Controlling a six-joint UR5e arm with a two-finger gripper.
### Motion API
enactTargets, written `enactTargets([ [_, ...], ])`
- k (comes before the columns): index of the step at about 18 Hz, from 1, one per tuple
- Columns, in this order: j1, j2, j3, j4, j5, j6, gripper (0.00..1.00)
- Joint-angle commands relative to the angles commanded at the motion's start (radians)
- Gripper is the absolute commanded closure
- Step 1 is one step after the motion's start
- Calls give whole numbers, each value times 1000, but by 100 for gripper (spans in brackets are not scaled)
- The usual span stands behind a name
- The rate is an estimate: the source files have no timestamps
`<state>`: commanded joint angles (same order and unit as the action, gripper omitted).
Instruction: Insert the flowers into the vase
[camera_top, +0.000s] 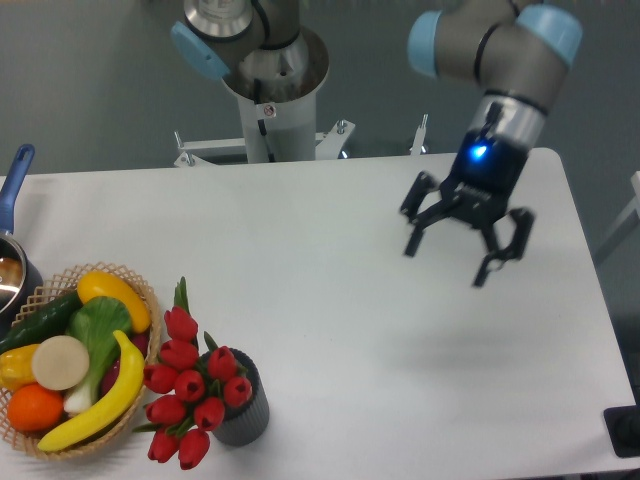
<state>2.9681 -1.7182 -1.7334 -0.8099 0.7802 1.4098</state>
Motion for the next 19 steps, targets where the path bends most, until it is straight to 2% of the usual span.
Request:
enactTargets([
  [2,28,41,0,-11,85,-8,0],
  [5,49,72,-2,-31,120,4,0],
  [7,51,98,-5,-49,190,11,0],
  [9,60,117,-5,-96,270,81,0],
  [12,69,144,6,-190,410,262,0],
  [19,81,155,3,-204,430,275,0],
])
